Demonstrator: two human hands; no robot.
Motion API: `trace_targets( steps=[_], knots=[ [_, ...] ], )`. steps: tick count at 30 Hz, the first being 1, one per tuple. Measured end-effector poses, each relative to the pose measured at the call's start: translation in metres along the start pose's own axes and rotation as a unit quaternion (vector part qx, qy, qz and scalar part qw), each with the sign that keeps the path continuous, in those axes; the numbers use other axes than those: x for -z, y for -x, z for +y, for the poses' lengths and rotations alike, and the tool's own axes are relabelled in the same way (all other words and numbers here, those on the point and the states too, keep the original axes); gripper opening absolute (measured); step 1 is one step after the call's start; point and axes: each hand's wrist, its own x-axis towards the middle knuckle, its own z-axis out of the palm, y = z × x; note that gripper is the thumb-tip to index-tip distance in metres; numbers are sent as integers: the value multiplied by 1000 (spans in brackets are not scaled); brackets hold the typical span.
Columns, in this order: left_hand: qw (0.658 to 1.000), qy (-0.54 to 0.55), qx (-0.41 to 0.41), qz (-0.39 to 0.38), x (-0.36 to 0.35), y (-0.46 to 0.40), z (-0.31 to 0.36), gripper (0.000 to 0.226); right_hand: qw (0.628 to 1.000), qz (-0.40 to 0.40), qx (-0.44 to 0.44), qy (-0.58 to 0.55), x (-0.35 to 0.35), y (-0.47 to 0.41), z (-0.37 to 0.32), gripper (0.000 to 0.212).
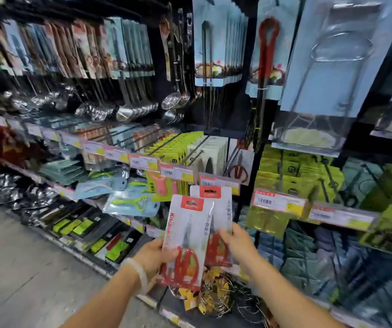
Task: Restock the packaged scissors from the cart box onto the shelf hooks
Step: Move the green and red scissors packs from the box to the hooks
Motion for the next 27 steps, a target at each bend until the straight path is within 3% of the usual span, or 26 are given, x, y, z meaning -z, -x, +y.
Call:
trace_targets(
  steps=[8,12,17,27],
  knots=[
    [998,-36,16,-49,11,-31,12,34,996,-2,-23,83,-4,-18,6,23],
    [997,-12,33,-65,16,-44,11,36,996,24,-23,82,1,-21,13,8],
    [996,-16,44,-74,16,-55,11,39,998,65,2,4,9,-37,-5,13],
    [996,-37,45,-70,20,-65,6,37,992,63,-34,-109,-7,-39,5,13]
  ],
)
